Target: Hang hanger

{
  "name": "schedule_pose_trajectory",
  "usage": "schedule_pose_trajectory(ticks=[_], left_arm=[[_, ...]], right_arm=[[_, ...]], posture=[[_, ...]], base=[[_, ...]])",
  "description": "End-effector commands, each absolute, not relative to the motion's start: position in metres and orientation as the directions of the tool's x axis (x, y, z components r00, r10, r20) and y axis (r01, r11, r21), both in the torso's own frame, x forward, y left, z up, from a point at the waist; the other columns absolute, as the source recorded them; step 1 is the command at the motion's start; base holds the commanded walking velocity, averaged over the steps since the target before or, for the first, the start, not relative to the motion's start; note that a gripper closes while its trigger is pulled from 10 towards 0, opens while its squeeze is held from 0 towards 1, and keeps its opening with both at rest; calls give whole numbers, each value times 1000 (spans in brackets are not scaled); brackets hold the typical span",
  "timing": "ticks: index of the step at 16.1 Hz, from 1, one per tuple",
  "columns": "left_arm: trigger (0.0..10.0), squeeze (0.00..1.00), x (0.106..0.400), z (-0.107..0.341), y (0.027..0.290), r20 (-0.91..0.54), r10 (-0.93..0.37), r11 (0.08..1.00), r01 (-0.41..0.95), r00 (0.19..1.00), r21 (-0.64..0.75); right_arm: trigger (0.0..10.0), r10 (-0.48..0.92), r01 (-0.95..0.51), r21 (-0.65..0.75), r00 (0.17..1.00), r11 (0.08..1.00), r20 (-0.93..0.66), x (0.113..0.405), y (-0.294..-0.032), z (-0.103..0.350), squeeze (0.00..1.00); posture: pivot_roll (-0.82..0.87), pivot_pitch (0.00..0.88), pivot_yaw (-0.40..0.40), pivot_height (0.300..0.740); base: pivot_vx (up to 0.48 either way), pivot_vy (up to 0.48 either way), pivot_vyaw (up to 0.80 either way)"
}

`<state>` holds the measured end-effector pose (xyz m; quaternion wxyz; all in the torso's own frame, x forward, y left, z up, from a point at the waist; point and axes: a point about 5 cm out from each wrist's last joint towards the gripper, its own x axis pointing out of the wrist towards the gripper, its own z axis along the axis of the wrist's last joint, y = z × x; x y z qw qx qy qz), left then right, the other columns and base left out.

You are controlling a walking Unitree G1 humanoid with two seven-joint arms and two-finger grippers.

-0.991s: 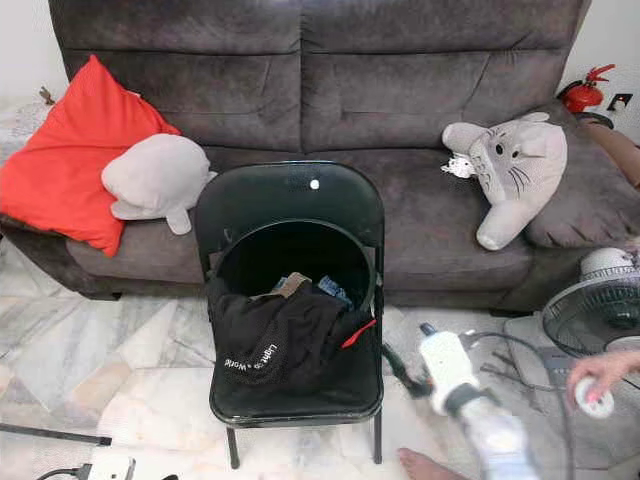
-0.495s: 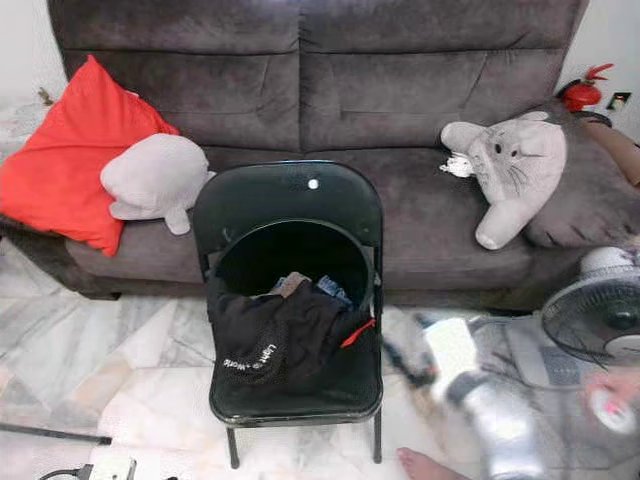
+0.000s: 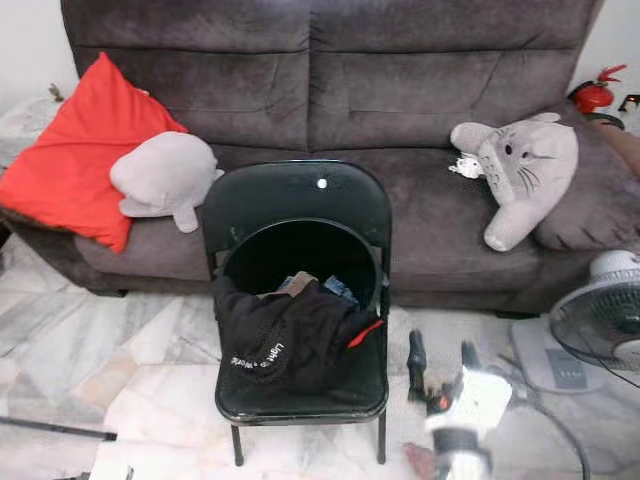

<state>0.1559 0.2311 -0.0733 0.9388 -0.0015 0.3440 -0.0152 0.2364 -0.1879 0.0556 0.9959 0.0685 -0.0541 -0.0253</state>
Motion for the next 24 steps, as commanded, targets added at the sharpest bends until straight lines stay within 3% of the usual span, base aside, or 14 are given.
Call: schedule_pose_trajectory(ticks=[1, 4, 15, 24], left_arm=[[10000, 0, 142, -80, 237, -703, -6, 1000, 0, 711, -9], [10000, 0, 136, -82, 247, -730, 44, 997, -77, 682, -11], [10000, 0, 138, -84, 239, -738, 34, 996, -80, 674, -28], [10000, 0, 132, -86, 242, -753, 43, 996, -85, 656, -17]], right_arm=[[10000, -6, -10, 106, 988, 994, 152, 241, -177, 71, 0], [10000, -18, 1, 100, 984, 995, 175, 243, -171, 87, 0], [10000, 8, -14, 64, 996, 998, 93, 240, -164, 86, 0], [10000, -36, 34, 79, 999, 996, 27, 226, -171, 73, 0]], posture=[[-103, 125, 83, 721], [-105, 116, 74, 721], [-116, 76, 61, 721], [-124, 102, 58, 721]], base=[[0, 0, 0], [0, 0, 0], [285, 0, 0], [0, 0, 0]])
